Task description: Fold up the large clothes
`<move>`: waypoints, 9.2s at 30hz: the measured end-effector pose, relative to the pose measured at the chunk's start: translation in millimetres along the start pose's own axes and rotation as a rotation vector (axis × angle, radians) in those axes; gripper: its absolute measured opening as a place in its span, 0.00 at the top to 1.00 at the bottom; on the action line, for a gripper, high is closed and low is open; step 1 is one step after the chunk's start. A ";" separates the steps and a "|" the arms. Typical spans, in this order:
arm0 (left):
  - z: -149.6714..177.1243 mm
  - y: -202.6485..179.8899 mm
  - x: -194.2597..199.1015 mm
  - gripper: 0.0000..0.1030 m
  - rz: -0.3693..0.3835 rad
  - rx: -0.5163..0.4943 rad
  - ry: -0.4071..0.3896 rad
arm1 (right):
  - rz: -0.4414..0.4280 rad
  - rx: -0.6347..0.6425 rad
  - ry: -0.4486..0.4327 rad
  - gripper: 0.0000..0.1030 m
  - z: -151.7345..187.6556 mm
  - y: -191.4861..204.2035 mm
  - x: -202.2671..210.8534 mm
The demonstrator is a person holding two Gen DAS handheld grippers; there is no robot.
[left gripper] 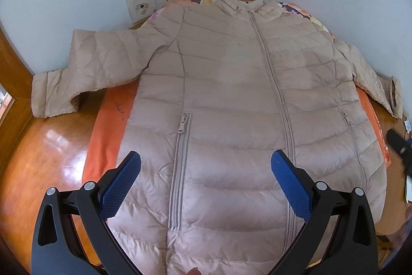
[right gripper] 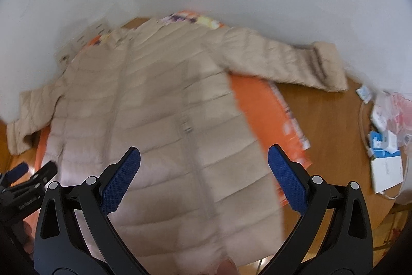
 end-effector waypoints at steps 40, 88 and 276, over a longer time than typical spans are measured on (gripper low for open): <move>-30.9 -66.5 -47.4 0.05 -0.051 0.058 0.094 | 0.208 -0.049 -0.038 0.34 -131.1 -236.0 -162.4; -29.0 41.4 -59.6 0.05 0.014 -0.061 0.082 | -0.357 0.029 -0.015 0.84 -159.7 43.7 26.9; -62.9 234.5 46.3 0.93 0.039 0.203 -0.460 | -0.120 0.012 0.104 0.14 -0.8 18.3 -22.7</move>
Point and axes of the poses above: each gripper's, at about its wrist camera, not at the fingertips, and x roughly against the way its jaws point, y to its left, z to its underside, the point moved 3 cm from there along -x, roughly the way its jaws point, and after that the axes turned 11 degrees about -x, right-handed, at the moved point
